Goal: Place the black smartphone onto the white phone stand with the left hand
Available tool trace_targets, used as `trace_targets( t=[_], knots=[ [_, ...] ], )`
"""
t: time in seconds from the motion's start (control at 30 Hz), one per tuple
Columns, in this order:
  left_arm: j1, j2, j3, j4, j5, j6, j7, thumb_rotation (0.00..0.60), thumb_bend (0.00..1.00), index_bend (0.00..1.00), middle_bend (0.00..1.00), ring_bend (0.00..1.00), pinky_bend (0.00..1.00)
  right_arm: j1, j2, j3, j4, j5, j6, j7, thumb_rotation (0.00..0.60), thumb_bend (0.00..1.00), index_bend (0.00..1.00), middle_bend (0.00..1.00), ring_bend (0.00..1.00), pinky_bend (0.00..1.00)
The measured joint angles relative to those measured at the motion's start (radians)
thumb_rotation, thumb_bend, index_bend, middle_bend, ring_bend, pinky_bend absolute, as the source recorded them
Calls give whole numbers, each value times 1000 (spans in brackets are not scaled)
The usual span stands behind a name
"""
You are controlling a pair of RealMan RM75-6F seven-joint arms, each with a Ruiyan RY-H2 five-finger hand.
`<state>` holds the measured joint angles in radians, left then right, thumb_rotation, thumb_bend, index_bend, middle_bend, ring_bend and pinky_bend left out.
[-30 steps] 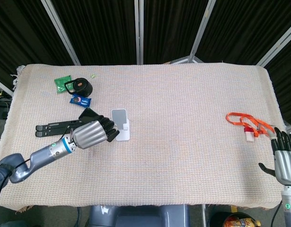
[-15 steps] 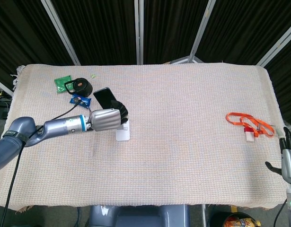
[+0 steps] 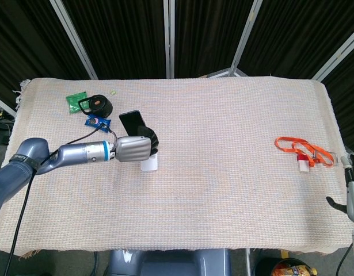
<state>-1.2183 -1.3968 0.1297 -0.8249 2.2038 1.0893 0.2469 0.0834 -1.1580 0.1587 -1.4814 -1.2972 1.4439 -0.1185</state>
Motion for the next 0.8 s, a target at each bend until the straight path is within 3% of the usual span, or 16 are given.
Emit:
trace_targets(
  t=[0.4, 0.8],
  knots=[
    [-41, 68, 41, -82, 2, -38, 20, 600, 114, 522, 395, 464, 493, -2, 6, 3, 0, 3, 1, 12, 600, 0, 0, 0, 0, 0],
    [-44, 44, 68, -85, -15, -54, 44, 600, 114, 514, 393, 458, 478, -5, 9, 4, -6, 3, 6, 10, 600, 0, 0, 0, 0, 0]
  ],
)
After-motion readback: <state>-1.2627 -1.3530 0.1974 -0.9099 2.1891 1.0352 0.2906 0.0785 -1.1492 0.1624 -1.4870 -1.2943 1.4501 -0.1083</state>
